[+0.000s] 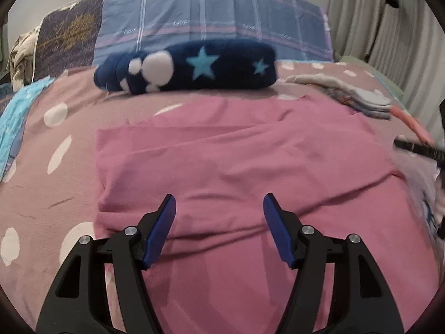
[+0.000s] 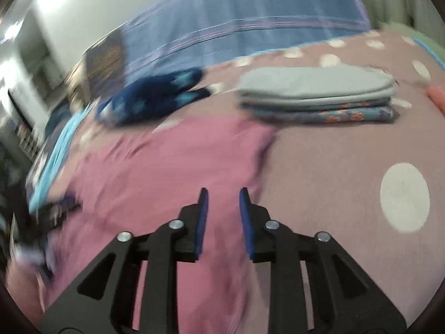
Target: Fold small clothes
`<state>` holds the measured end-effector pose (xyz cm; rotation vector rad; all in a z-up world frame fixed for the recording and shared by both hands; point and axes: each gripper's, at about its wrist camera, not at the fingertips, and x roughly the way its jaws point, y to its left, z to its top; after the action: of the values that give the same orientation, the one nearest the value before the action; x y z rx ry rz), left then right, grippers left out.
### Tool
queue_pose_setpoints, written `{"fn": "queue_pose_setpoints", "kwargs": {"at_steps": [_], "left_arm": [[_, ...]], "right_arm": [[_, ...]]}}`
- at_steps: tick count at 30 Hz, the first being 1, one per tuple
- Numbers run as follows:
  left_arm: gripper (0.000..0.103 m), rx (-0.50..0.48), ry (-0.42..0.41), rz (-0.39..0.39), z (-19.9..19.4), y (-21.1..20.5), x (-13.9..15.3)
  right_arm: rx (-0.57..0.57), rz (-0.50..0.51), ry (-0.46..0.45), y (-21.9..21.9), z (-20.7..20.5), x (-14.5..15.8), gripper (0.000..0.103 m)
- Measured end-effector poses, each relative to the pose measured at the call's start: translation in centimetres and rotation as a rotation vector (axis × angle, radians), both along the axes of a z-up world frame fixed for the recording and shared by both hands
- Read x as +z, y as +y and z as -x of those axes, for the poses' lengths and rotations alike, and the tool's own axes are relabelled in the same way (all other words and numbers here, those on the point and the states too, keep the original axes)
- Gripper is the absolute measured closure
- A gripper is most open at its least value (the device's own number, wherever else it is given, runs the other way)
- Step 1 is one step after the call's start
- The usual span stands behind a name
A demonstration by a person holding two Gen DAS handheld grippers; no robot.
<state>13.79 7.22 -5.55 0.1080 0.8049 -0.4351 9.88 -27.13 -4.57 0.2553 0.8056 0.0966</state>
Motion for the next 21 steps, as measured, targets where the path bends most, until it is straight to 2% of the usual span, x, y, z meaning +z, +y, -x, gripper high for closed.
{"fn": "queue_pose_setpoints", "kwargs": {"at_steps": [2,3,4,5,6,8,11,13,14,15,18,21], "left_arm": [[0.023,-0.011,-0.004,-0.030,0.8,0.1,0.3],[0.022,-0.004,0.001,-0.076,1.2,0.3,0.0],[0.022,0.011,0.007,-0.113,1.4,0.6,-0.4],[0.022,0.033,0.021,-0.141,1.6,1.2,-0.8],[0.022,0.062,0.044,-0.139,2.0,2.4,-1.2],[0.022,0.115,0.075,-0.051,3.4,5.6,-1.1],[0.023,0.176,0.114,0.067,5.5,9.6,-1.2],[0.023,0.162,0.173,0.207,7.4,11.7,-1.7],[0.023,0.147,0.182,0.250,8.3,12.1,-1.8],[0.023,0.124,0.183,0.273,9.4,12.3,-1.9],[0.028,0.066,0.188,0.256,11.7,11.7,-2.2],[0.032,-0.004,0.203,0.262,13.6,10.9,-2.2]], "right_arm": [[0.034,0.123,0.065,1.4,1.0,-1.5,0.073],[-0.003,0.185,0.108,1.2,1.1,-2.7,0.074],[-0.014,0.167,0.108,0.4,1.2,-3.7,0.074],[-0.017,0.045,0.085,-1.3,1.6,-4.3,0.075],[-0.039,-0.012,0.082,-2.2,1.8,-4.3,0.079],[-0.077,-0.037,0.078,-2.9,2.5,-3.8,0.080],[-0.069,-0.021,0.062,-2.9,4.2,-3.5,0.080],[-0.056,-0.095,0.057,-3.5,6.0,-3.6,0.080],[-0.050,-0.149,0.057,-4.0,6.8,-3.8,0.080],[-0.044,-0.200,0.056,-4.4,7.7,-4.0,0.080],[-0.015,-0.332,0.058,-5.0,10.1,-4.7,0.080],[0.027,-0.405,0.070,-4.6,12.4,-4.9,0.080]]}}
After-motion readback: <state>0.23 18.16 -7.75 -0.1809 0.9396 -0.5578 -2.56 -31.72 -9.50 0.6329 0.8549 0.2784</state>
